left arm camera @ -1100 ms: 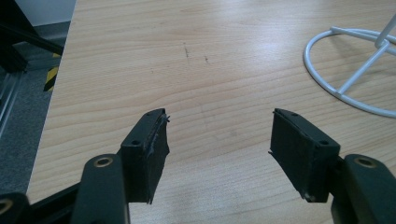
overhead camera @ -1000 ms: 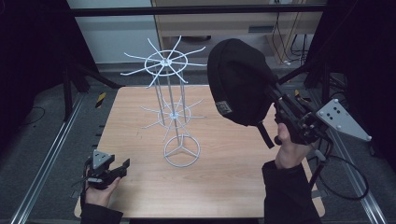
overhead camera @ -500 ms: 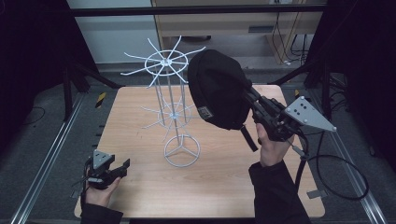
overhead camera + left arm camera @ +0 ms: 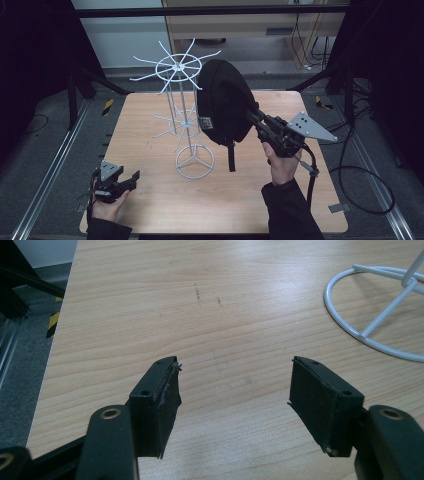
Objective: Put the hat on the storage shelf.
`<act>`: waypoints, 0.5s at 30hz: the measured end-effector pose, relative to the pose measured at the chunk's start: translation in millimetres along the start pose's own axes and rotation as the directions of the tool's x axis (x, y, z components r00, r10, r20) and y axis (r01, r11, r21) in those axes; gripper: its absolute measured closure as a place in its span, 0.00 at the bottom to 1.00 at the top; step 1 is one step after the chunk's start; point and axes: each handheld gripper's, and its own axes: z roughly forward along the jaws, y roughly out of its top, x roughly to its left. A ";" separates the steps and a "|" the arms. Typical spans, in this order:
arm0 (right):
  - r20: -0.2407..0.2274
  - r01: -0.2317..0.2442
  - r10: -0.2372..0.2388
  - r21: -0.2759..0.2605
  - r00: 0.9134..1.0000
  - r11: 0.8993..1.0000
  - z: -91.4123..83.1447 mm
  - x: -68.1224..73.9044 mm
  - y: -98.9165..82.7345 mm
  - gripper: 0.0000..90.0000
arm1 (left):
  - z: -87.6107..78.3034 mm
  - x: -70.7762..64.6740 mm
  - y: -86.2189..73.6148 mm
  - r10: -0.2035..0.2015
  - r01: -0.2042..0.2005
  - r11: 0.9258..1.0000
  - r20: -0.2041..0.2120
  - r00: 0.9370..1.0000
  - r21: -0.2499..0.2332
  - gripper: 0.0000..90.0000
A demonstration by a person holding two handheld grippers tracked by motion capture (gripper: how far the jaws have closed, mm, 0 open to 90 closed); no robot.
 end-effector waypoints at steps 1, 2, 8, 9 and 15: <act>-0.001 0.001 -0.001 0.009 1.000 1.000 1.1 0.1 -1.1 0.86 | 0.1 -0.1 0.0 0.001 -0.001 1.000 0.001 1.000 0.002 0.40; -0.001 -0.002 0.002 0.022 1.000 1.000 2.7 0.3 -2.9 0.84 | 0.2 -0.1 0.0 0.002 -0.002 1.000 0.001 1.000 0.003 0.40; 0.015 -0.012 0.011 0.064 1.000 0.998 5.9 -0.9 -5.1 0.78 | 1.0 -0.4 -0.3 0.005 -0.005 1.000 0.005 1.000 0.006 0.40; 0.019 -0.011 0.010 0.073 1.000 0.997 6.6 -1.7 -5.5 0.77 | 1.0 -0.5 -0.4 0.004 -0.004 1.000 0.005 1.000 0.006 0.40; 0.038 -0.004 -0.001 0.130 0.999 0.991 1.8 -5.8 -8.9 0.62 | 1.5 -0.5 -0.6 0.004 -0.004 1.000 0.006 1.000 0.010 0.39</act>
